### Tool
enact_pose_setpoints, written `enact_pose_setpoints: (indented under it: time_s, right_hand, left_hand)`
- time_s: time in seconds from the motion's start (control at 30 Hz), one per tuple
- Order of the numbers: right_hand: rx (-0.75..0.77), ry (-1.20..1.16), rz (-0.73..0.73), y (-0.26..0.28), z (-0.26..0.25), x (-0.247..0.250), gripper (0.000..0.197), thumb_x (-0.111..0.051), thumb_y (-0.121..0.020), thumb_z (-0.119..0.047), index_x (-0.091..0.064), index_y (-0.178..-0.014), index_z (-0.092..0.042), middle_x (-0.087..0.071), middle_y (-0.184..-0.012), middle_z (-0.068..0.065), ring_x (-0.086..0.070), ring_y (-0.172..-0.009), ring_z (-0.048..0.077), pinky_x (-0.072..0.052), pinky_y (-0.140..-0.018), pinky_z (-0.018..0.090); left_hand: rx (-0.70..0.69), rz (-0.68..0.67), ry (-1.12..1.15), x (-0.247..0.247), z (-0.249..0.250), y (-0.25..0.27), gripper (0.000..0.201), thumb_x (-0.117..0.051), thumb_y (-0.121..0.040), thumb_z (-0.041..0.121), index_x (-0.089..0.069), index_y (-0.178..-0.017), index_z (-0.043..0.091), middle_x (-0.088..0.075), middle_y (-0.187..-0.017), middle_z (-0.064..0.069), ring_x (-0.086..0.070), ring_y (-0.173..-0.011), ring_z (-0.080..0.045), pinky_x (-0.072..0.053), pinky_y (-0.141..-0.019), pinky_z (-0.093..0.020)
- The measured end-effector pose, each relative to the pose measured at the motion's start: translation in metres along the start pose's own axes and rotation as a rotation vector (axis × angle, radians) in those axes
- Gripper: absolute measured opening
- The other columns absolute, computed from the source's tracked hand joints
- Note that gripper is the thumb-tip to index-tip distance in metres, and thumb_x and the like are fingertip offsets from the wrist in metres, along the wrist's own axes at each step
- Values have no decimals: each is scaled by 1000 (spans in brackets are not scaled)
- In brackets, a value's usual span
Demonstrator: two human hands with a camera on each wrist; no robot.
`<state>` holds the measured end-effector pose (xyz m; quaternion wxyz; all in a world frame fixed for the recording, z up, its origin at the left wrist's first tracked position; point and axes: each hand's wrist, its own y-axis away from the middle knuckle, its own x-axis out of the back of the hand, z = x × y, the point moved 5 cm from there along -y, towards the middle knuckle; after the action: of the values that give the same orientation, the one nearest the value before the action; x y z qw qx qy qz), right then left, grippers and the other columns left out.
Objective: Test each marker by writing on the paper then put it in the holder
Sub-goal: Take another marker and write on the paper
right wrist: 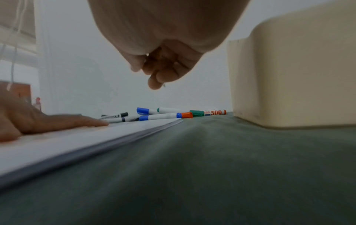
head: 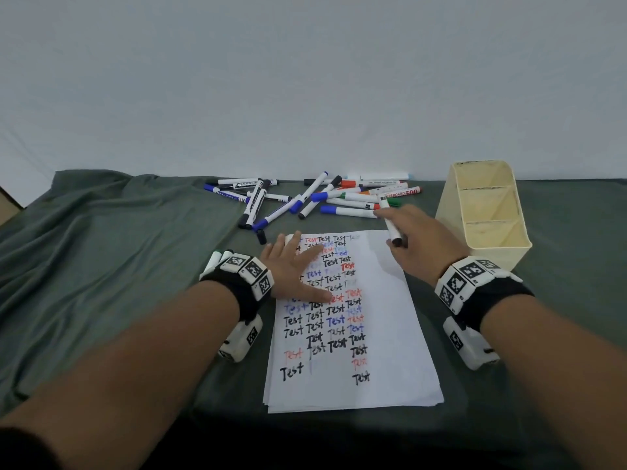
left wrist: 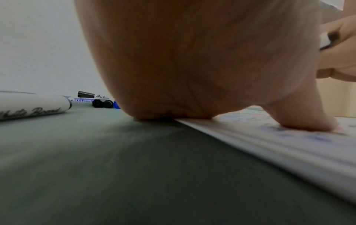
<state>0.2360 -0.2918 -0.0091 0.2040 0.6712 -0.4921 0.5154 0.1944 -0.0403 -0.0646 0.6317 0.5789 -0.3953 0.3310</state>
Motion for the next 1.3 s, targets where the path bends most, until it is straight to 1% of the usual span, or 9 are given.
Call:
enact_pose_setpoints:
  time_s: [0.1,0.2,0.27,0.37,0.43,0.6,0.87,1.1,1.3]
  right_hand:
    - [71,-17,53,-2,-8,9,30,-62,-101,-21,-64,-131,-27,-65,-126,-1,-61,-112,20,-45,-92,29]
    - [-8,-240,214,-9,-9,26,16,-60,-101,-36,-70,-95,-24,-67,-91,-13,-61,-84,4,-44,-75,28]
    - [-172,-550,348,-18,-2,31,22,-56,-102,-38,-63,-92,-20,-69,-79,-8,-63,-66,3,-51,-66,28]
    - [-378,-1092,411,-29,2,16,13,-64,-100,-18,-59,-99,-6,-71,-85,16,-67,-64,20,-57,-62,31]
    - [-478,-1310,394,-31,0,-4,22,-73,-89,3,-57,-103,-2,-70,-92,18,-69,-73,24,-59,-67,31]
    - [-620,-1224,342,-29,-1,-49,25,-76,-82,6,-66,-101,-8,-72,-94,17,-73,-84,26,-64,-76,35]
    - [-519,-889,302,-38,6,-61,19,-80,-81,-12,-67,-96,-13,-74,-87,8,-71,-69,13,-64,-76,36]
    - [-504,-797,286,-38,6,-61,17,-79,-84,-20,-67,-96,-20,-74,-90,1,-72,-83,17,-61,-83,38]
    - [-514,-802,295,-35,7,-60,14,-78,-84,-19,-67,-91,-21,-73,-83,-3,-68,-73,8,-58,-77,31]
  left_hand:
    - [5,-18,18,-2,0,0,120,-42,-59,101,21,-149,52,36,-160,-1,32,-147,-31,12,-121,-53]
    - [1,-19,47,-1,1,-1,121,-43,-57,102,19,-149,53,35,-160,0,32,-147,-30,14,-120,-52]
    - [-2,-20,60,-2,0,-1,122,-42,-55,103,19,-149,53,35,-160,1,32,-147,-30,15,-120,-51]
    - [5,-16,64,-2,1,-2,123,-43,-55,103,19,-149,53,34,-160,1,32,-147,-30,15,-119,-50]
    - [8,-21,59,-2,2,-1,123,-43,-55,102,20,-149,53,35,-160,1,32,-147,-30,15,-119,-51]
    - [7,-18,75,-1,4,1,121,-44,-59,100,19,-150,52,35,-160,-1,32,-147,-31,15,-120,-52]
    - [9,-26,77,-1,3,0,121,-45,-59,100,20,-149,52,35,-160,-1,32,-147,-31,16,-119,-52]
    - [4,-39,83,-3,2,-1,121,-45,-59,100,20,-149,52,37,-159,-1,34,-146,-30,17,-118,-52]
    - [6,-31,81,-2,2,-2,121,-44,-58,100,20,-149,52,36,-160,-1,33,-146,-30,17,-117,-52]
